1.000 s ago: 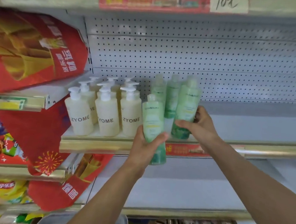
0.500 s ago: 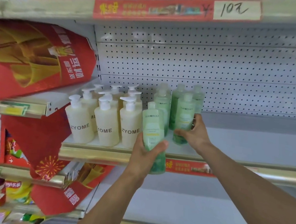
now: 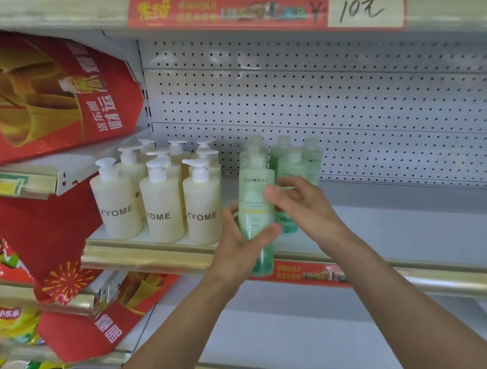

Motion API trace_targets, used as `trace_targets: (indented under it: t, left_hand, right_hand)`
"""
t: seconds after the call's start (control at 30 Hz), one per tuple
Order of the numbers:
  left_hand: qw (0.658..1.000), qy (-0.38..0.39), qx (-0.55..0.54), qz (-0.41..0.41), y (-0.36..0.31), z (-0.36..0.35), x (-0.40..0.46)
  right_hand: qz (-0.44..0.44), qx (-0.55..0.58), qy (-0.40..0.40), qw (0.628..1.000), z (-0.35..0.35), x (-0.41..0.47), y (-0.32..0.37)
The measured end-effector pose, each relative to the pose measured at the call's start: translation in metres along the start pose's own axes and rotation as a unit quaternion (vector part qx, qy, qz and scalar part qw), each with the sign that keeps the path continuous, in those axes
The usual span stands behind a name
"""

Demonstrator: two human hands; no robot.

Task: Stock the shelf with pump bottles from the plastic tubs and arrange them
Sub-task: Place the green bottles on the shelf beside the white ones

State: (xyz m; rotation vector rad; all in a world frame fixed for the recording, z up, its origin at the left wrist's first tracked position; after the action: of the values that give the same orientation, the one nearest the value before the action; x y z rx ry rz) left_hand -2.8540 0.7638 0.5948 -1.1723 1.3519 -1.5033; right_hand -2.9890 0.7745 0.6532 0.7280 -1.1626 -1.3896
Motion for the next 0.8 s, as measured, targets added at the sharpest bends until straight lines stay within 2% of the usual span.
trace_targets:
  t: [0.03,0.07,0.27,0.33,0.4,0.47,0.57,0.63,0.8]
  left_hand:
    - [1.0,0.011,0.009,-0.01,-0.004,-0.007,0.0]
    - [0.999,0.023,0.013,-0.019,-0.007,-0.014,0.001]
    - [0.994,0.067,0.04,-0.083,-0.023,-0.046,0.014]
    - [0.985,0.073,0.099,-0.117,-0.032,-0.049,0.016]
    - [0.966,0.046,0.185,-0.176,-0.045,-0.044,0.02]
    - [0.922,0.011,0.291,-0.254,-0.061,-0.042,0.023]
    - [0.811,-0.053,0.471,-0.342,-0.079,-0.051,0.033]
    - [0.755,-0.062,0.551,-0.349,-0.082,-0.063,0.044]
    - [0.673,-0.048,0.671,-0.306,-0.074,-0.079,0.069]
  right_hand:
    - [-0.003,-0.007,0.038,0.999,-0.007,-0.003,0.004]
    - [-0.003,-0.016,0.041,0.999,-0.006,-0.005,0.007]
    - [0.027,-0.006,-0.07,0.997,0.04,-0.012,0.016]
    - [0.042,-0.014,-0.111,0.993,0.059,-0.012,0.012]
    - [0.048,-0.03,-0.139,0.989,0.076,-0.011,0.004]
    - [0.047,-0.043,-0.159,0.985,0.09,-0.009,-0.007]
    - [0.035,-0.072,-0.174,0.982,0.101,-0.002,-0.022]
    - [0.023,-0.081,-0.178,0.98,0.105,0.005,-0.034]
    - [0.015,-0.081,-0.196,0.977,0.112,0.019,-0.049]
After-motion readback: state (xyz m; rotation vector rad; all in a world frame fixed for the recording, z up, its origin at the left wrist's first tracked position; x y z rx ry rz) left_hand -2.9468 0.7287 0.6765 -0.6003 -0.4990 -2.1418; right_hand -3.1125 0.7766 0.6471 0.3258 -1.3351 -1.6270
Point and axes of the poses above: each hand's wrist, its own x-axis towards the middle knuckle, its own z-axis out of the back of the hand, y = z × x, the point moved 10 cm from there along x, towards the middle knuckle, and after that the axes turned 1 degree about y, right-handed, at the moved point
